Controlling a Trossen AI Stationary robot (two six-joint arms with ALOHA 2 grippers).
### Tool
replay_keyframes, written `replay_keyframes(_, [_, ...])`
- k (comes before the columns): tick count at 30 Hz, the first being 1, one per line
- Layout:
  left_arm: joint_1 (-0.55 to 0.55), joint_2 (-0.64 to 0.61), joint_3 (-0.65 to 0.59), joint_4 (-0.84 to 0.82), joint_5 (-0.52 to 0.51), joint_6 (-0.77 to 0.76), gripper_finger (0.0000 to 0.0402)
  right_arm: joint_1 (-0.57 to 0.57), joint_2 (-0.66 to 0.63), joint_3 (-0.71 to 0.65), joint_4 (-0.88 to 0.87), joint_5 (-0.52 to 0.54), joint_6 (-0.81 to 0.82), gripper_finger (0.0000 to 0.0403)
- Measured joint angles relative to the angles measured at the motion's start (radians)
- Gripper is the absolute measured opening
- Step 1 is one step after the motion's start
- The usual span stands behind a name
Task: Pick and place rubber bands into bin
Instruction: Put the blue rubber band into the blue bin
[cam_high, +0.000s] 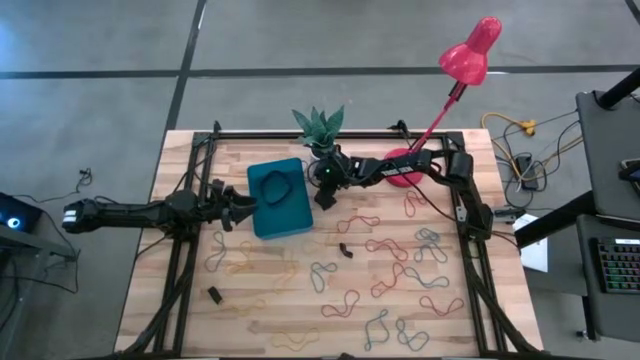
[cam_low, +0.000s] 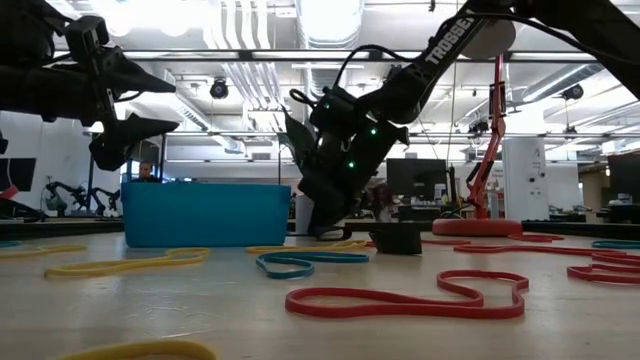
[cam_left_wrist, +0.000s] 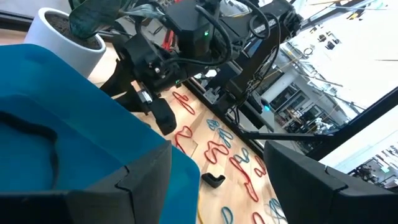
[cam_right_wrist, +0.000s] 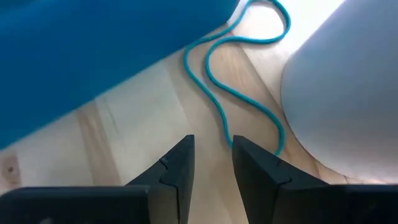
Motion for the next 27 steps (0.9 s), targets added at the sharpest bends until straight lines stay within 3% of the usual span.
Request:
replay_keyframes(10, [0.0,0.007,0.0,0.0,0.0,-0.001,0.024,-0.007,0.009,0.003,-0.002,0.018,0.061,0.0084])
replay_keyframes(14, [0.0,0.015,0.0,0.0,0.0,-0.001,0.024,-0.014,0.021,0.006,-0.02,-0.069,0.159,0.0052])
replay_keyframes(18, [0.0,0.023,0.0,0.001,0.0,-0.001,0.024,-0.007,0.025,0.008,-0.071,-0.084,0.191,0.0017])
replay_keyframes(27, [0.0,0.037,0.0,0.001,0.0,-0.001,0.024,0.031,0.021,0.034,-0.093,-0.166,0.288,0.0008])
